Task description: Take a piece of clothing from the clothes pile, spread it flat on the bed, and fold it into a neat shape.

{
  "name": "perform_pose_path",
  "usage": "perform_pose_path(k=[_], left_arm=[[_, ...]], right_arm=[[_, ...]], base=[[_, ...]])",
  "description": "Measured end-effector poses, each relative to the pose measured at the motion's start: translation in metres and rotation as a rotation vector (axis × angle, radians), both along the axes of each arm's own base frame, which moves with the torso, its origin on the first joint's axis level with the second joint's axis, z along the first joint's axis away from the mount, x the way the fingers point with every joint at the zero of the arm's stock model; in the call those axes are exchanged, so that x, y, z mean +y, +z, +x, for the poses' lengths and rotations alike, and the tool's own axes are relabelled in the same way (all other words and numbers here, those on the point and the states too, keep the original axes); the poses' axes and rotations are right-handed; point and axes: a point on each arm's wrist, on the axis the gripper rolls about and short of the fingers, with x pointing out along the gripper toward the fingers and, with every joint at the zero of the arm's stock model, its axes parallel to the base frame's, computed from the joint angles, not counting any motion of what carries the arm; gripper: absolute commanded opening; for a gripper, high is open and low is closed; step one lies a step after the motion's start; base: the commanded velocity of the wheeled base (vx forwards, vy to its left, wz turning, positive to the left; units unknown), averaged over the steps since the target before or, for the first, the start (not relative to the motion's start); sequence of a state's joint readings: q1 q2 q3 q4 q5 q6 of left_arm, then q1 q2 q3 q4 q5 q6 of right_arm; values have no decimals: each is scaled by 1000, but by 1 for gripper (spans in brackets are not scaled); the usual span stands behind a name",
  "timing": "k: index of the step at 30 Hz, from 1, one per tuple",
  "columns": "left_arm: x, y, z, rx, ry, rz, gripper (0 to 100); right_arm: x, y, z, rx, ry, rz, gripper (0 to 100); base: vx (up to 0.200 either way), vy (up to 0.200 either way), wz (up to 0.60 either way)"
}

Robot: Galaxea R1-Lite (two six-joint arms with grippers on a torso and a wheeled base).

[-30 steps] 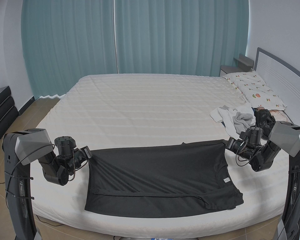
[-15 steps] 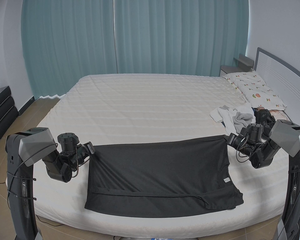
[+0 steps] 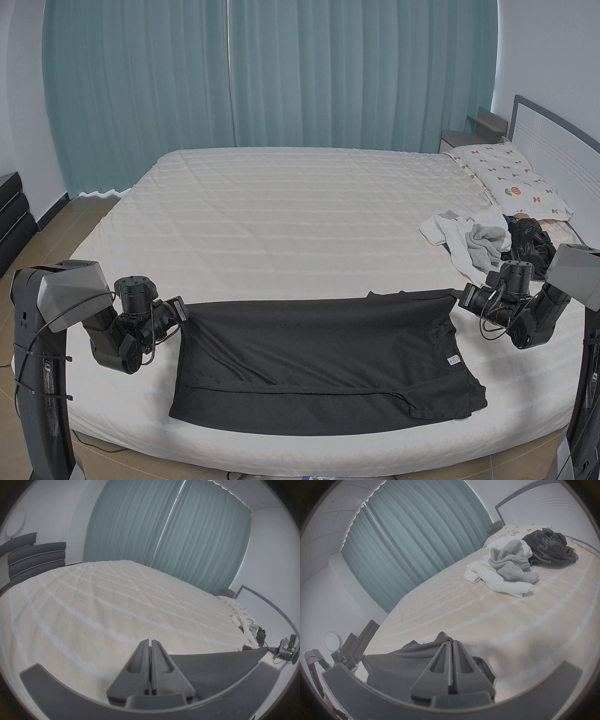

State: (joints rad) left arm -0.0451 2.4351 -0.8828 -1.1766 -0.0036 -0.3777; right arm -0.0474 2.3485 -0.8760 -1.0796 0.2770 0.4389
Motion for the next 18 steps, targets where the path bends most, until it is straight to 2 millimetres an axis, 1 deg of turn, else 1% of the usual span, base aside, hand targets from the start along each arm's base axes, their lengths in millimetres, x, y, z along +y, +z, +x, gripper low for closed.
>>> perform_pose_path(k=[6,10,18], left_arm=[[1,-7,-17,42,-10,30,0],[2,-10,-29,39,-14,40,0],[3,-21,-61,97,-39,71,0]], right_arm=[[-1,-2,-23,30,31,11,0],[-1,-7,-38,51,50,15,0],[-1,-21,-75,124,114,-8,0]], base=[[0,0,0],[0,0,0],[0,0,0]])
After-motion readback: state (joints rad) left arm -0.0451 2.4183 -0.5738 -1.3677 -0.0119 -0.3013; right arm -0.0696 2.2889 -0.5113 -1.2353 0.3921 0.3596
